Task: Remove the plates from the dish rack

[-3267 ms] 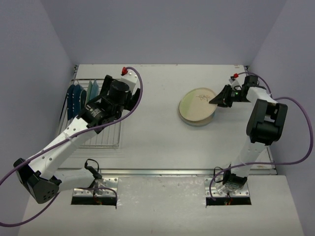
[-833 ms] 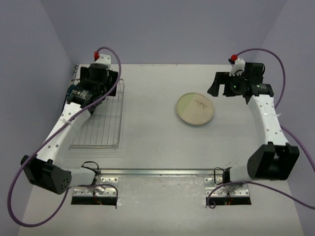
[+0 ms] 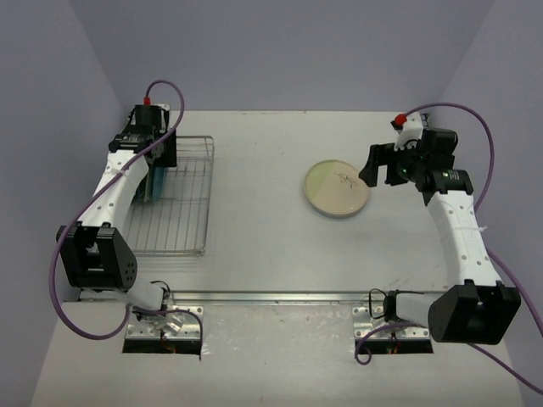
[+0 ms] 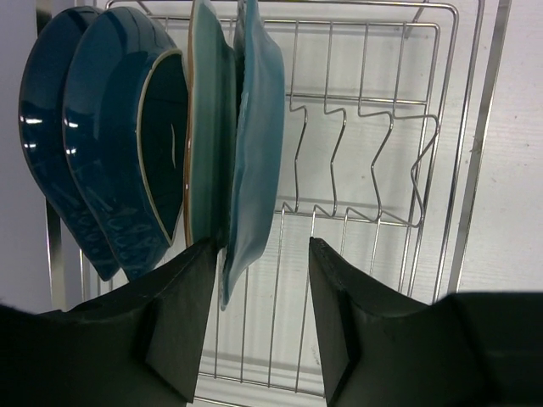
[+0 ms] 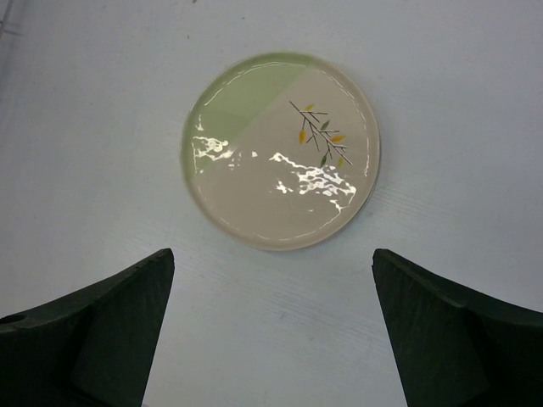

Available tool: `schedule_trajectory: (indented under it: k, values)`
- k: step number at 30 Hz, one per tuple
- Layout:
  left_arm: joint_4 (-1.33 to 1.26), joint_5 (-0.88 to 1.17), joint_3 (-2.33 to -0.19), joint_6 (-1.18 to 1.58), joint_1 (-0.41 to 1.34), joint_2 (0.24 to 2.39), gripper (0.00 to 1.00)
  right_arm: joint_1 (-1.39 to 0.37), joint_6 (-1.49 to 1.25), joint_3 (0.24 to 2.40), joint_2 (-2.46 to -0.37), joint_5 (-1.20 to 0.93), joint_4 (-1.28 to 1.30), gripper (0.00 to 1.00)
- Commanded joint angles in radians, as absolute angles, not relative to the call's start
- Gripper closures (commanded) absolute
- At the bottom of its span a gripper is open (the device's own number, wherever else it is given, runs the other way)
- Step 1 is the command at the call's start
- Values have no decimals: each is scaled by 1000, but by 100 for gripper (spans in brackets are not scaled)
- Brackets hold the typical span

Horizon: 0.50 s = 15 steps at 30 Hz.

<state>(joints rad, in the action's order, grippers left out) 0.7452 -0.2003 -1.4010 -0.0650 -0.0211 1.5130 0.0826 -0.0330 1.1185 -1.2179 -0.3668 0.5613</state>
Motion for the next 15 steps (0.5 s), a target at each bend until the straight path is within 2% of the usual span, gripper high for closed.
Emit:
schedule_trajectory:
  k: [1,4,15]
  values:
    - [709,-164,-1419,-52,-32,1526,57,80,-21,1111,-1195,-370,528,1]
    - [695,-146,-1411,-52,-35,1541,60,80,-21,1108,-1195,-371,526,1]
    - [698,-42,-1418,-17,-110,1622,61,80,-23,1093,-1191,-383,528,1]
